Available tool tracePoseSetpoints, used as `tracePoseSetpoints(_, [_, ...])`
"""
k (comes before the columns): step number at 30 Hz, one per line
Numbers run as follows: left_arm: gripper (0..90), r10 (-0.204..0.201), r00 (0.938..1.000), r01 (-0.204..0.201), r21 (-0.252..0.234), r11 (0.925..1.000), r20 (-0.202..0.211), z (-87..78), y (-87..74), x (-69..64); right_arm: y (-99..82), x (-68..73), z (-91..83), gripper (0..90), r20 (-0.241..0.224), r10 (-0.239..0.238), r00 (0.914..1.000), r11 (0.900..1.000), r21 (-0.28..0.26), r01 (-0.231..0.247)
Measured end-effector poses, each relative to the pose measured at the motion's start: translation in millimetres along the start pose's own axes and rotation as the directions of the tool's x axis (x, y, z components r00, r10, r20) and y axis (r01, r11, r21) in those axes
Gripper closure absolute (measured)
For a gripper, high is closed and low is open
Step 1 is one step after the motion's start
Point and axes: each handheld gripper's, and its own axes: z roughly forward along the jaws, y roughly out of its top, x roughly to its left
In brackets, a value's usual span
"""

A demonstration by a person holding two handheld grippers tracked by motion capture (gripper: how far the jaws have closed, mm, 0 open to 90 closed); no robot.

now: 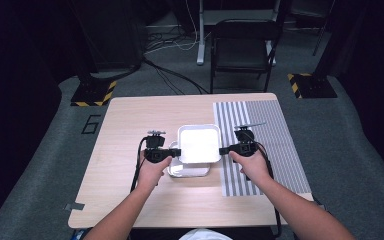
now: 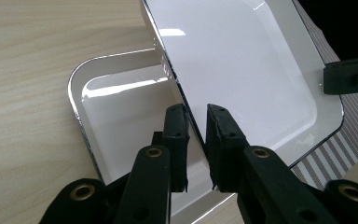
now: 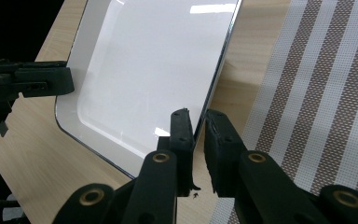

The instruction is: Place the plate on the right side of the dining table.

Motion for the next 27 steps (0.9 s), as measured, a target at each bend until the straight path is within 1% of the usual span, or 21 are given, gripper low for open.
tracePoseSetpoints(3, [78.6,0.014,0.9999,-0.014,0.005,0.9999,-0.007,0.9,2.5,-2.6,1.3,0.3,-2.9,81.4,0.012,-0.008,0.9999,1.0000,-0.001,0.008])
tracePoseSetpoints(5, [78.6,0.016,0.9999,-0.016,0.001,0.9999,-0.004,1.5,4.1,-4.7,1.7,0.1,-4.9,81.4,0.019,-0.013,0.9997,0.9999,-0.004,0.013])
tracePoseSetpoints(7, [78.7,0.018,0.9998,-0.018,0.007,0.9998,-0.006,1.8,6.0,-6.5,2.1,-0.3,-6.7,81.4,0.026,-0.008,0.9996,1.0000,-0.005,0.008])
tracePoseSetpoints(9, [78.7,0.021,0.9998,-0.021,0.009,0.9997,-0.003,2.1,7.7,-8.0,2.5,-1.4,-8.3,81.4,0.021,-0.006,0.9998,1.0000,-0.004,0.006])
tracePoseSetpoints(15, [78.8,0.036,0.9994,-0.036,0.017,0.9992,0.000,3.6,11.5,-14.0,1.5,-3.5,-13.7,81.3,0.033,-0.009,0.9994,1.0000,0.002,0.009])
tracePoseSetpoints(18, [78.7,0.043,0.9991,-0.043,0.016,0.9989,0.002,4.6,13.6,-17.2,1.4,-4.8,-16.6,81.2,0.038,-0.010,0.9992,0.9999,-0.005,0.010])
tracePoseSetpoints(26, [78.8,0.060,0.9982,-0.060,0.033,0.9977,0.005,8.3,17.9,-23.1,0.6,-7.1,-24.2,81.2,0.051,-0.007,0.9987,0.9999,-0.012,0.008])
tracePoseSetpoints(27, [78.7,0.066,0.9978,-0.066,0.034,0.9972,0.006,9.1,18.7,-23.8,0.6,-7.8,-25.0,81.2,0.052,-0.012,0.9986,0.9998,-0.013,0.013])
